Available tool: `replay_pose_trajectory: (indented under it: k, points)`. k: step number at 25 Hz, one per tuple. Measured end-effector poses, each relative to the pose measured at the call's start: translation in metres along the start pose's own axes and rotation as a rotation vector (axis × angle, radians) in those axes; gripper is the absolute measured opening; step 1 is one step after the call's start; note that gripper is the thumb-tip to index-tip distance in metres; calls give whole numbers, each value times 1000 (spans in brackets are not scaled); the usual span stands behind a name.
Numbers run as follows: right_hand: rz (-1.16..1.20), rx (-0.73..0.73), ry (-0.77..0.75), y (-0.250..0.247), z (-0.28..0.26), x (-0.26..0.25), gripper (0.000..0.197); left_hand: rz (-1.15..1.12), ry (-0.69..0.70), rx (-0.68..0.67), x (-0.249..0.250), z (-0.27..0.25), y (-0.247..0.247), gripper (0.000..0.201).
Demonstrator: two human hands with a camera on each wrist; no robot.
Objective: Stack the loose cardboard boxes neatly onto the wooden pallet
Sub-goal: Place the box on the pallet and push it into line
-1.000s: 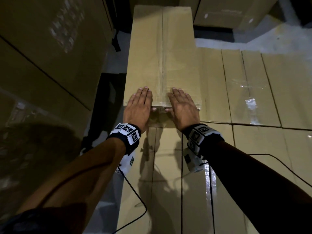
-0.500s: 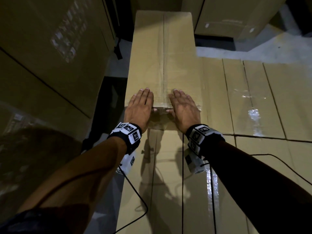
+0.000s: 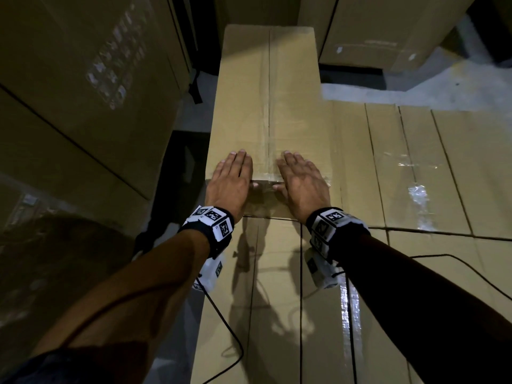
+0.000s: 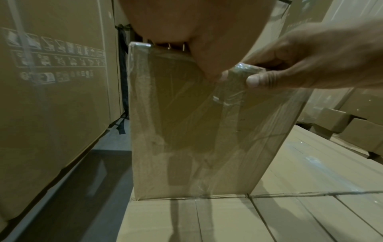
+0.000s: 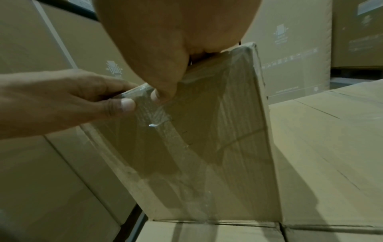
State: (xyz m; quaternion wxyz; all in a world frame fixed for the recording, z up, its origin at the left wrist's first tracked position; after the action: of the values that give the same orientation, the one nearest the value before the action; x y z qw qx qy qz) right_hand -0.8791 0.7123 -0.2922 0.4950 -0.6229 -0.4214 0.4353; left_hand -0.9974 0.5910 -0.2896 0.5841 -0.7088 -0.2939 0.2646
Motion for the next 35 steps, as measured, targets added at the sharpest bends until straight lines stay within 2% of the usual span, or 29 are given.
replay_pose_trajectory:
  k: [3, 5, 8, 10, 12, 15, 19, 24, 27, 35]
  points:
    - [53, 11, -13, -4, -2, 2, 66, -72, 32, -11, -3, 1, 0, 65]
    - [179, 93, 7, -8, -2, 6, 64, -217, 4, 8, -5, 2, -2, 63]
    - [336, 244, 196, -17, 8, 24, 57, -380, -202, 46, -15, 23, -7, 55]
    - [449, 243, 391, -24, 19, 43, 65, -478, -380, -40, -23, 44, -14, 51]
    - [554, 220, 485, -28, 31, 58, 77, -578, -469, -145, -27, 60, -22, 49]
    - [659, 218, 509, -31, 46, 71, 90, -614, -455, -177, -26, 79, -35, 48]
    - [854, 269, 582, -33, 71, 89, 100, -702, -492, -253, -24, 114, -43, 67]
    - [1033, 341, 590, -27, 93, 104, 107, -865, -498, -287, -21, 143, -37, 91]
    - [998, 318, 571, -22, 92, 111, 106, -960, -490, -269, -21, 145, -35, 99]
    - [936, 253, 538, -24, 88, 111, 107, -928, -482, -261, -19, 139, -36, 99]
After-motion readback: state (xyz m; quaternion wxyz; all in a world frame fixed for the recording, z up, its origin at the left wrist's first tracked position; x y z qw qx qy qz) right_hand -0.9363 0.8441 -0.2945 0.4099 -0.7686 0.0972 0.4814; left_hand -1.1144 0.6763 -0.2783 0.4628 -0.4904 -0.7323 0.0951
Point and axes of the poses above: each hand's wrist, its own z-axis towards the middle knuckle, its own y-axis out of the palm, x = y × z, the point moved 1 cm from there along z, towards the middle knuckle, and after that the axes turned 15 degrees about -y, right-handed, at the moved point
